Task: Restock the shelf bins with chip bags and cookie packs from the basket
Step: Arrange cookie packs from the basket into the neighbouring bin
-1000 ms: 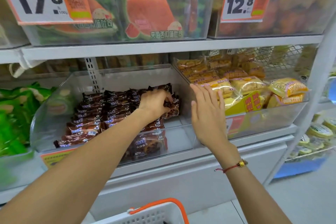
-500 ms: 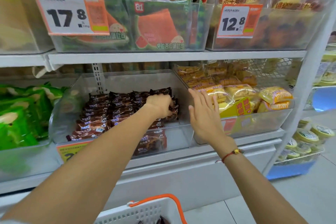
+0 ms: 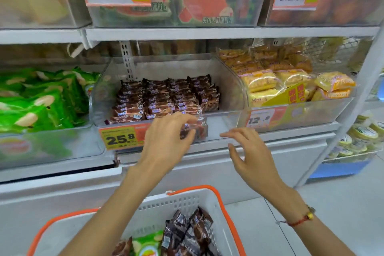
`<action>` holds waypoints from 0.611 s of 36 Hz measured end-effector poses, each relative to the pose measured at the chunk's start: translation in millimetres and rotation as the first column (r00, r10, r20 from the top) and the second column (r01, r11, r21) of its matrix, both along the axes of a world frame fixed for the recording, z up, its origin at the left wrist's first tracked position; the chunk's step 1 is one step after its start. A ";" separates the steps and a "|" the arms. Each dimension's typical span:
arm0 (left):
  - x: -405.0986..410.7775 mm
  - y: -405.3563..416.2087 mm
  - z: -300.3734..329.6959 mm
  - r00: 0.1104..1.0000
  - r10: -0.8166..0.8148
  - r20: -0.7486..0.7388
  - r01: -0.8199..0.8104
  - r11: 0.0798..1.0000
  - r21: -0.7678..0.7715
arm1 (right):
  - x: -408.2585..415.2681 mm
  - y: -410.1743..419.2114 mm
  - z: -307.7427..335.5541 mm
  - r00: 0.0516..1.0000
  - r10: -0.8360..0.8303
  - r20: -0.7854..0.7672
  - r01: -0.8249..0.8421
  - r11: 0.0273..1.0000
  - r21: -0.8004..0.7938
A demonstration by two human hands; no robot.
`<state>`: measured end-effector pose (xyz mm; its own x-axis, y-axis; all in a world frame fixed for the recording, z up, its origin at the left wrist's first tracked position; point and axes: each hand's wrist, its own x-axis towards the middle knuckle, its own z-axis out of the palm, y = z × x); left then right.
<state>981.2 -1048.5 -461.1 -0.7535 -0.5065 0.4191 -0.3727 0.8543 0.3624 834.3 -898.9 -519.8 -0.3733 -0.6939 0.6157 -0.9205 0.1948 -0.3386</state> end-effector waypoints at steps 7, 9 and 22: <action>43.6 26.1 -74.2 1.000 0.021 -0.004 -0.019 0.979 0.201 | 42.8 21.1 -93.3 0.986 0.001 0.164 -0.039 0.974 0.224; 51.4 31.3 -99.6 0.999 0.021 0.049 -0.035 0.948 0.318 | 54.9 25.0 -119.1 0.977 0.009 0.214 -0.077 0.947 0.311; 71.1 35.7 -265.9 0.881 0.102 0.462 -0.399 0.684 0.610 | 99.9 7.1 -222.8 0.974 -0.107 0.200 -0.103 0.577 0.811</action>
